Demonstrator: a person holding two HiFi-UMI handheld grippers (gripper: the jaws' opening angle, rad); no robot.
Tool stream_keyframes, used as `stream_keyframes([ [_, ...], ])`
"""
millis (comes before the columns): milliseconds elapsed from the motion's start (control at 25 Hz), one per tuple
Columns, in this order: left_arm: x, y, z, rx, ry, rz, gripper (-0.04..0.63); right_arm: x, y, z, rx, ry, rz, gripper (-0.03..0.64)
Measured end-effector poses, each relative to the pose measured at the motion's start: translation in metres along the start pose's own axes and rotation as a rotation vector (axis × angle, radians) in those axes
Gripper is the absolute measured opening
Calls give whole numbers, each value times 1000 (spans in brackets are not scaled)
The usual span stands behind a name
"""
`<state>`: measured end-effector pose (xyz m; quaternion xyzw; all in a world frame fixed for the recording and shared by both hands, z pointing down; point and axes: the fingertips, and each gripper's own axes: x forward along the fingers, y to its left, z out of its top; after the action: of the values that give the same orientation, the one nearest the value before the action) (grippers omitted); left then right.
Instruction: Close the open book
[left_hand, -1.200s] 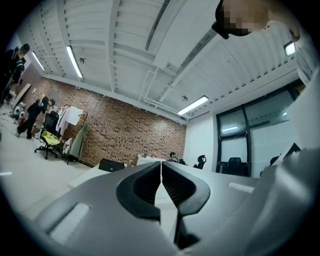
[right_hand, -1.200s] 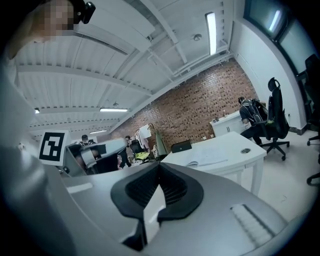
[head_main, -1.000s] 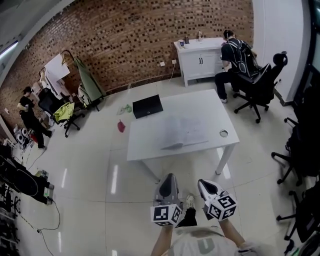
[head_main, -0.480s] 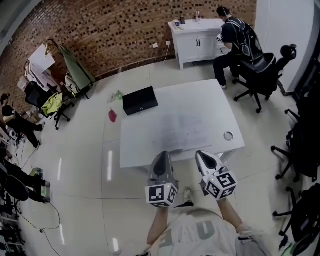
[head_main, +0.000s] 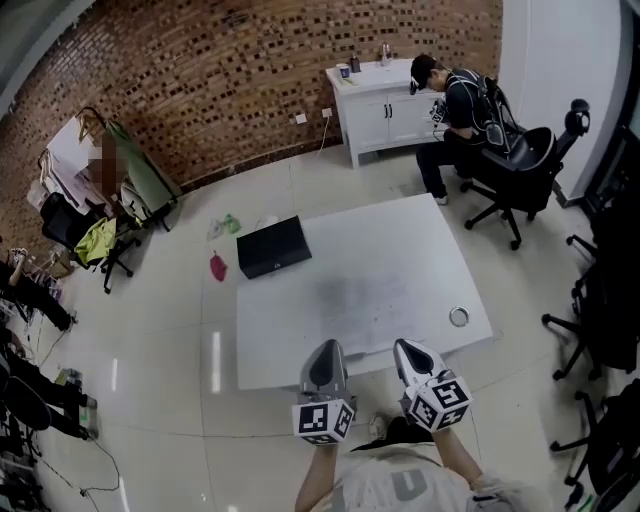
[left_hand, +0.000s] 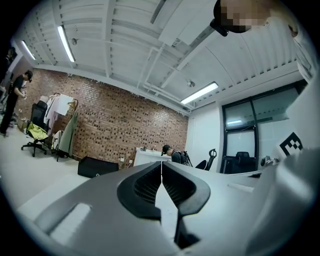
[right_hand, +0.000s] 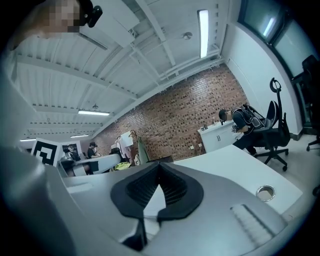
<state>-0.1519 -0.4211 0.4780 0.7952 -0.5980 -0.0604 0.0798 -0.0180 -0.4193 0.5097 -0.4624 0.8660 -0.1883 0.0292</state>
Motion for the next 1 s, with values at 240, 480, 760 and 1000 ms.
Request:
stream_keyframes([
  [240, 19, 1, -24, -82, 51, -1, 118, 4, -3, 12, -22, -5, 33, 5],
  [480, 30, 10, -72, -220, 145, 71, 193, 9, -3, 10, 9, 28, 78, 5],
  [760, 18, 28, -139, -812, 215, 123, 172, 5, -5, -6, 122, 71, 104, 5],
  [1000, 24, 38, -178, -1052, 215, 183, 216, 7, -15, 3, 108, 49, 92, 5],
])
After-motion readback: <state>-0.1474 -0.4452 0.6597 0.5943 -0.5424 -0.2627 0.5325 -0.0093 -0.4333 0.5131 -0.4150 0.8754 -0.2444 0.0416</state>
